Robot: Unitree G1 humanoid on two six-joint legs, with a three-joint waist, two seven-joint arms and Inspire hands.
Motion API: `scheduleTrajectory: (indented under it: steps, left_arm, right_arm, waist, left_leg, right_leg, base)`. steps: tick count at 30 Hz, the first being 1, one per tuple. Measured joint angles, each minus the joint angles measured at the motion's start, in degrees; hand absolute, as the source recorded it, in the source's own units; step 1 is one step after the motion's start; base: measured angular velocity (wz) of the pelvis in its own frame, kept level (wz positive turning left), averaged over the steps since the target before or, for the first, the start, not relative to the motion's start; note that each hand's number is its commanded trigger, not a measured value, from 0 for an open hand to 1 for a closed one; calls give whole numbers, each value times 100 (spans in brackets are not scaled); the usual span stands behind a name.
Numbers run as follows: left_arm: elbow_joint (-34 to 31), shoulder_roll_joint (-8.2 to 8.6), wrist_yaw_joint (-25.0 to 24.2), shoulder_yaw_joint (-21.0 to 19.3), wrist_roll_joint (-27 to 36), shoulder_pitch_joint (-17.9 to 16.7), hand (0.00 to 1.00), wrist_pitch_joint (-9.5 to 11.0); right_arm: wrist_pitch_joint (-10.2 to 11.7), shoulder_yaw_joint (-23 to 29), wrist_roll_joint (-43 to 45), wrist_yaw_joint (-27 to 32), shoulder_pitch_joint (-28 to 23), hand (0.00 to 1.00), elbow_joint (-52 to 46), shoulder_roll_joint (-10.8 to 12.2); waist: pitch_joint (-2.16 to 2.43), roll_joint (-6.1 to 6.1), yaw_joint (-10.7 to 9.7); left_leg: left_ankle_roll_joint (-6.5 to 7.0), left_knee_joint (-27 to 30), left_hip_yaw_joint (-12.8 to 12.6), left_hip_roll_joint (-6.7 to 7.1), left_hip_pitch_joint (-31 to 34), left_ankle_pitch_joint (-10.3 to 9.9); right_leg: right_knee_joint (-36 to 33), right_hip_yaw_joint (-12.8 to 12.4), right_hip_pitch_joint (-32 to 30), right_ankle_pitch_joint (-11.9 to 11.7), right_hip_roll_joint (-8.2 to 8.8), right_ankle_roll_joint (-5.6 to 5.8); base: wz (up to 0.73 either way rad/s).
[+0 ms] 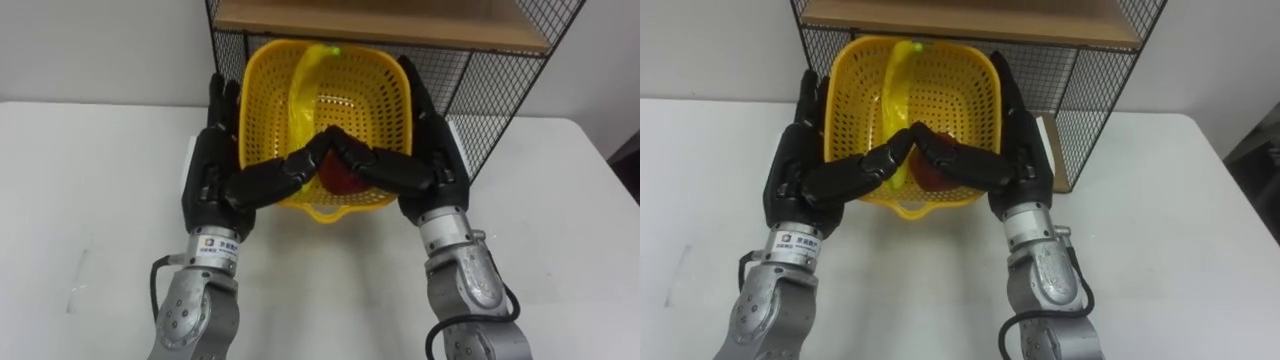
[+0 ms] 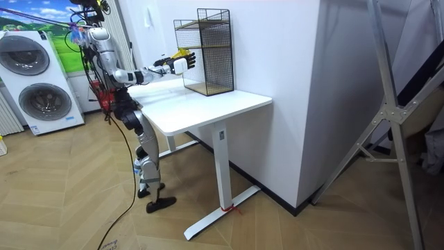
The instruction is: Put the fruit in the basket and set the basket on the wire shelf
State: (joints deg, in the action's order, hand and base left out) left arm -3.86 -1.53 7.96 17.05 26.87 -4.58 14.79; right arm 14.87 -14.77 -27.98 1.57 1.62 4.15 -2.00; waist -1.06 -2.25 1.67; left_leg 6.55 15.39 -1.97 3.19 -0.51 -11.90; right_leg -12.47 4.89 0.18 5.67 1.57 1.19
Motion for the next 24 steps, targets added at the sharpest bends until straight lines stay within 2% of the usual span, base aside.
scheduleTrajectory:
  steps: [6, 8, 11, 15, 24]
  left_arm:
    - [4, 0, 38, -49, -1, 0, 0, -77]
    - [36, 1, 38, -66, -4, 1, 0, -129]
    - [49, 1, 36, -79, -5, 11, 0, -291]
    - [60, 1, 33, -103, -6, 13, 0, -544]
    - [60, -4, 30, -102, -55, 40, 0, -609]
  right_arm:
    - [-30, -35, 73, 34, 0, 0, 1, 6]
    - [-116, -32, 157, 76, 0, 0, 1, 4]
    - [-193, -28, 160, 121, 0, 0, 1, 5]
    - [-255, -26, 164, 199, -2, 0, 1, 2]
    - [-257, -27, 176, 256, -16, 0, 1, -9]
  waist:
    - [0, 88, 11]
    - [3, 101, -2]
    - [11, 113, -38]
    - [15, 122, -199]
    - [19, 153, -328]
  left_leg:
    - [-2, -7, -65, -35, -9, 1]
    - [-3, -9, -71, -36, -39, 1]
    - [-4, -15, -99, -43, -60, 1]
    - [-17, -85, -147, -50, -118, 12]
    - [-41, -271, -274, -76, -219, 35]
  right_leg:
    - [112, -11, 58, -88, -28, -9]
    - [117, -15, 86, -88, -30, -9]
    - [116, -18, 91, -91, -33, -13]
    - [116, -28, 92, -92, -41, -16]
    - [192, -157, 56, -94, -88, -19]
  base:
    - [-6]
    - [0]
    - [-5]
    - [-8]
    - [-9]
